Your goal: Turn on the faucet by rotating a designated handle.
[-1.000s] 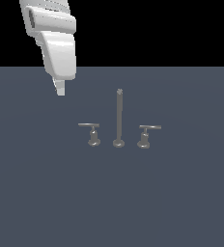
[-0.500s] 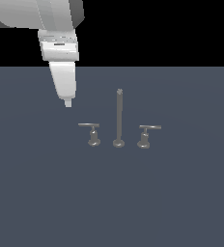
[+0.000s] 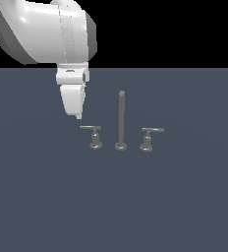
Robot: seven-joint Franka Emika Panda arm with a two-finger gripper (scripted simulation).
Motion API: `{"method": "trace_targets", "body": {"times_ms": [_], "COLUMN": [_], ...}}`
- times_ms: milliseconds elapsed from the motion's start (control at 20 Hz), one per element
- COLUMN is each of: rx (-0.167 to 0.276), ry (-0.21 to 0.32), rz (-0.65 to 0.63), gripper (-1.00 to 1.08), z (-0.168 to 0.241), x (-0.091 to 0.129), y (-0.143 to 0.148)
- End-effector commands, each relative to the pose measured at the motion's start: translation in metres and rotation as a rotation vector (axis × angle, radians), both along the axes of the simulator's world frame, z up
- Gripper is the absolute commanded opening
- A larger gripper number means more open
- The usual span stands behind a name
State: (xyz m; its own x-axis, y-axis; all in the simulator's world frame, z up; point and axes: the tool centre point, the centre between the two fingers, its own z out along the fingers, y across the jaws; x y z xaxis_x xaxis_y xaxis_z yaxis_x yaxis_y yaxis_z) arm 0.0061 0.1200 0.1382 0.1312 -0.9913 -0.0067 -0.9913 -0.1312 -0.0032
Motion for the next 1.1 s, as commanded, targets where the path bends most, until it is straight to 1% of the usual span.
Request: {"method": "trace_targets", "body": {"times_ms": [0, 250, 500, 750, 1050], "rx": [-0.004, -0.007, -0.008, -0.008, -0.007], "ry": [0.000, 0.002, 0.003, 0.003, 0.003], "rz": [-0.054, -0.143, -0.204, -0.228, -0.219], "gripper": [-1.00, -1.00, -1.00, -1.00, -1.00], "z": [-0.013, -0.033, -0.046, -0.052, -0.049], "x": [0.011, 0.030, 0.042, 0.047, 0.045], "y": [-0.005, -0.014, -0.021, -0.024, -0.023]}}
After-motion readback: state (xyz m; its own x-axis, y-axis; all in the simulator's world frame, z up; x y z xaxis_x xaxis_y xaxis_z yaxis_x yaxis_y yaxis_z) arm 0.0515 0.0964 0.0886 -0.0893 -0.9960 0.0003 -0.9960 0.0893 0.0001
